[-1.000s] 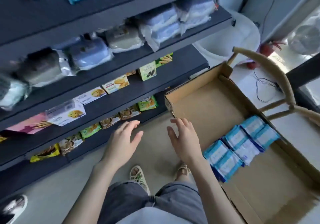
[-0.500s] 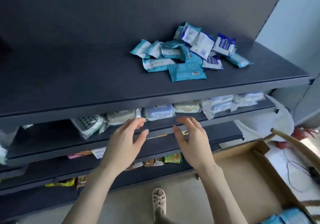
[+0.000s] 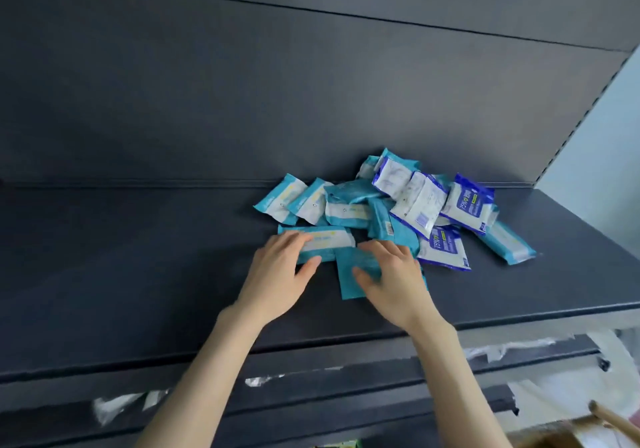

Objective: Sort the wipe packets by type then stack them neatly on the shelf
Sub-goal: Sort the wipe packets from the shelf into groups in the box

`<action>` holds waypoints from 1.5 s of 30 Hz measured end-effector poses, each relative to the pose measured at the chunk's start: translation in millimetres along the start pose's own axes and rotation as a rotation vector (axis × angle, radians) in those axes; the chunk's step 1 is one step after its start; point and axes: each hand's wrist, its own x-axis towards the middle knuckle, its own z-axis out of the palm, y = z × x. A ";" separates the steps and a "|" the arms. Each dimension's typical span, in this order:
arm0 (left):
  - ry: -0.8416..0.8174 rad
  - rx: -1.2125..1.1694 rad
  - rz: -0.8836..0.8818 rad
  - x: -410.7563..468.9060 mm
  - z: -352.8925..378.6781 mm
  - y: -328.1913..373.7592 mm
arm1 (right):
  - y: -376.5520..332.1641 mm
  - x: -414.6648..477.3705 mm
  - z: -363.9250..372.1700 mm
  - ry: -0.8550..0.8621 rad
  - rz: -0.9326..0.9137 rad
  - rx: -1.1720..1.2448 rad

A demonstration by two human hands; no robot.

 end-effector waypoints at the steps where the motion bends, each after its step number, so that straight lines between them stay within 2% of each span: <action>1: -0.042 0.034 -0.007 10.2 3.6 -0.3 | 5.3 7.5 -2.0 -0.046 -0.014 -0.028; 5: -0.202 0.178 -0.063 34.8 11.9 -4.0 | 22.5 20.6 -13.4 -0.221 -0.048 -0.007; 8: -0.236 0.259 -0.083 47.1 9.7 -10.2 | 29.1 28.9 -17.4 -0.274 -0.028 -0.044; 11: -0.267 0.187 -0.122 50.4 5.5 -12.6 | 26.2 38.1 -16.7 -0.247 -0.001 -0.058; 13: -0.320 0.148 -0.157 53.1 1.4 -14.4 | 22.3 43.3 -14.6 -0.207 0.031 0.025; 18: -0.449 0.238 -0.146 64.3 -17.1 -23.0 | 13.4 53.4 -6.8 -0.115 0.055 0.160; 21: -0.475 -0.030 -0.268 63.0 -27.2 -35.2 | 4.8 64.0 -1.5 -0.036 0.050 0.285; 25: -0.208 -0.315 -0.390 79.7 -39.0 -53.6 | -7.2 99.3 11.0 0.042 0.128 0.462; 28: -0.141 -0.350 -0.406 108.2 -37.9 -64.1 | -14.4 137.8 26.4 0.085 0.227 0.530; 30: -0.169 -0.316 -0.422 126.8 -29.7 -71.2 | -18.6 155.4 35.0 0.126 0.261 0.465; 33: -0.203 -0.450 -0.488 143.5 -22.1 -70.1 | -24.5 162.5 46.4 0.131 0.269 0.328; 38: -0.163 -0.623 -0.587 154.6 -17.8 -74.9 | -31.8 161.6 65.8 0.091 0.265 0.178; 45: -0.231 -0.916 -0.569 151.0 -19.3 -66.7 | -34.9 160.6 68.0 -0.006 0.224 0.337</action>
